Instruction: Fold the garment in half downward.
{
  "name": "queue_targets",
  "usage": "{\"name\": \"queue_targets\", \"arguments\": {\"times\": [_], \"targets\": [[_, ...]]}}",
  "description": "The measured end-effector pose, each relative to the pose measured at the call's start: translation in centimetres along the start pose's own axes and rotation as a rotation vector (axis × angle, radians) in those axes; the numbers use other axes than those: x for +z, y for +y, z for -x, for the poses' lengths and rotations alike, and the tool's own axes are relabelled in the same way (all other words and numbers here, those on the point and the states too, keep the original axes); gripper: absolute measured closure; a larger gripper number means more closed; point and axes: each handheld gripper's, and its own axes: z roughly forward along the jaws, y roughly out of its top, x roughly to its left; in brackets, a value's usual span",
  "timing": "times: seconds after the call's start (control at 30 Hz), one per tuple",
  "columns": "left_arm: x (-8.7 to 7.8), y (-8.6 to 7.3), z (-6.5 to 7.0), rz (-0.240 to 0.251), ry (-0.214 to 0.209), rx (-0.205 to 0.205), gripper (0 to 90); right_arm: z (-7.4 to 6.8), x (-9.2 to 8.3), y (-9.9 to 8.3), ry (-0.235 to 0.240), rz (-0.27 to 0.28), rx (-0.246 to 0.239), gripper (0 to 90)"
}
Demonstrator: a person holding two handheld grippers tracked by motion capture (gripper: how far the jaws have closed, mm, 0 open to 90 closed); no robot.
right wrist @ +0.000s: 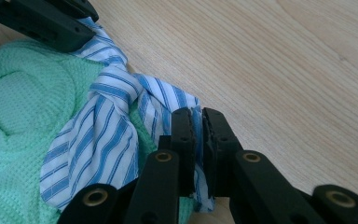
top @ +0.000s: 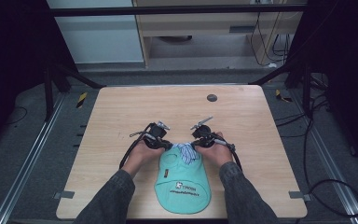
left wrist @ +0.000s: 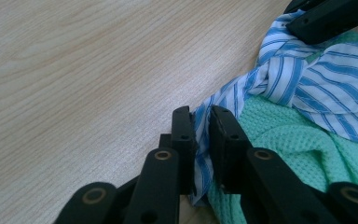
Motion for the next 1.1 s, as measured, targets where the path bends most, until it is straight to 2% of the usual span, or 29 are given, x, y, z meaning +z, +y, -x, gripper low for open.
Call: {"name": "queue_targets", "arguments": {"times": [0.07, 0.2, 0.3, 0.37, 0.47, 0.67, 1.1], "targets": [[0.0, 0.0, 0.0, 0.0, 0.004, 0.009, 83.9, 0.0, -0.1, 0.0, -0.001, -0.001, -0.006, 84.1], [-0.5, 0.0, -0.1, 0.012, 0.011, 0.015, 85.5, 0.0, -0.8, 0.0, 0.0, 0.034, -0.013, 84.2], [-1.2, 0.3, 0.0, 0.035, 0.008, 0.026, 86.0, -0.2, -1.9, 0.2, 0.002, 0.057, -0.048, 84.2], [-1.7, 0.5, 0.1, 0.053, 0.006, 0.027, 86.0, -0.2, -2.2, 0.3, 0.004, 0.062, -0.055, 84.2], [-2.5, 0.9, 0.1, 0.07, 0.01, 0.051, 86.2, -0.3, -3.3, 0.5, 0.016, 0.098, -0.078, 84.2], [-3.7, 1.4, 0.3, 0.09, 0.011, 0.076, 86.2, -0.4, -4.2, 0.8, 0.007, 0.119, -0.111, 84.3], [-5.3, 3.0, 0.7, 0.099, 0.026, 0.142, 86.3, 0.1, -6.1, 1.4, 0.011, 0.16, -0.138, 84.3]]}}
